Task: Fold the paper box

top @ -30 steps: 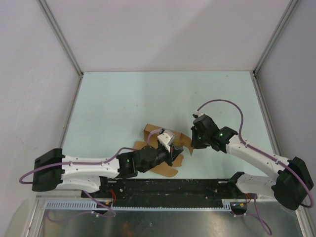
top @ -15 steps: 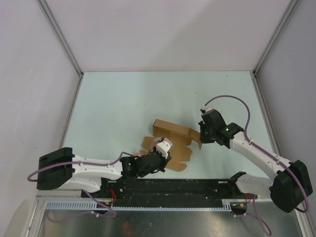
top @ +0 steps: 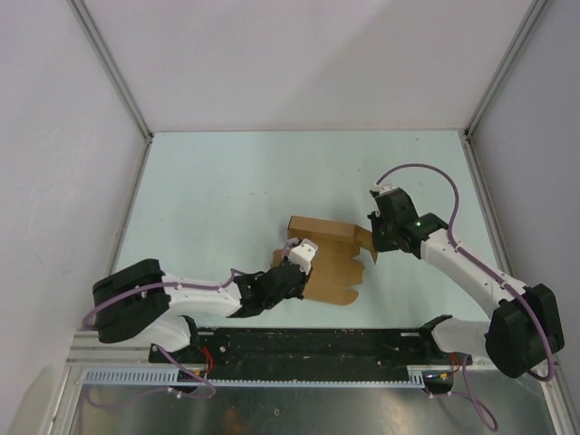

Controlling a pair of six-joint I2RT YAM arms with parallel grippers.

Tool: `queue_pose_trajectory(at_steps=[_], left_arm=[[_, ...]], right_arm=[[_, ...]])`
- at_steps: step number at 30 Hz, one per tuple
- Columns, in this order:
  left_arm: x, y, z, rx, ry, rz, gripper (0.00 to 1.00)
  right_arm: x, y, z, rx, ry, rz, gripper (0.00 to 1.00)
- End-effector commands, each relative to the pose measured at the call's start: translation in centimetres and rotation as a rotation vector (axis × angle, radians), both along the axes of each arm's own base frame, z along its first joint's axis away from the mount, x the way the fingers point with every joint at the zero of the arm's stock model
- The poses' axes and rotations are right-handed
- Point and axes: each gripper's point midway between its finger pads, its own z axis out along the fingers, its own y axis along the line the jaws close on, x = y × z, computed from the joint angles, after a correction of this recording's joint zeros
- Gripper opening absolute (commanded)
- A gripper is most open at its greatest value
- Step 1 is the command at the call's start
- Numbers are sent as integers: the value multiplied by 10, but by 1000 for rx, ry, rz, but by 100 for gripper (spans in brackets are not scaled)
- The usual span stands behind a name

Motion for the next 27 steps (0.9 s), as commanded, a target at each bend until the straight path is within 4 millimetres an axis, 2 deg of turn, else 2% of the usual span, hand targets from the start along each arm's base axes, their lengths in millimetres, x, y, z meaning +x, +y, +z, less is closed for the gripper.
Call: queue_pose_trajectory(at_steps=[1, 5, 12, 16, 27], left_arm=[[3, -27, 7, -36, -3, -60, 0], [2, -33, -15, 1, 38, -62, 0], [-1, -43, -28, 3, 73, -83, 0], [-3, -46, -30, -5, 83, -92, 0], [-9, -54, -29, -53, 120, -111, 0]], right_arm=[[14, 7, 14, 18, -42, 9, 2], [16, 9, 15, 39, -45, -1, 1], [15, 19, 17, 126, -9, -46, 0], [12, 30, 13, 179, 36, -48, 0], [7, 44, 6, 218, 84, -85, 0]])
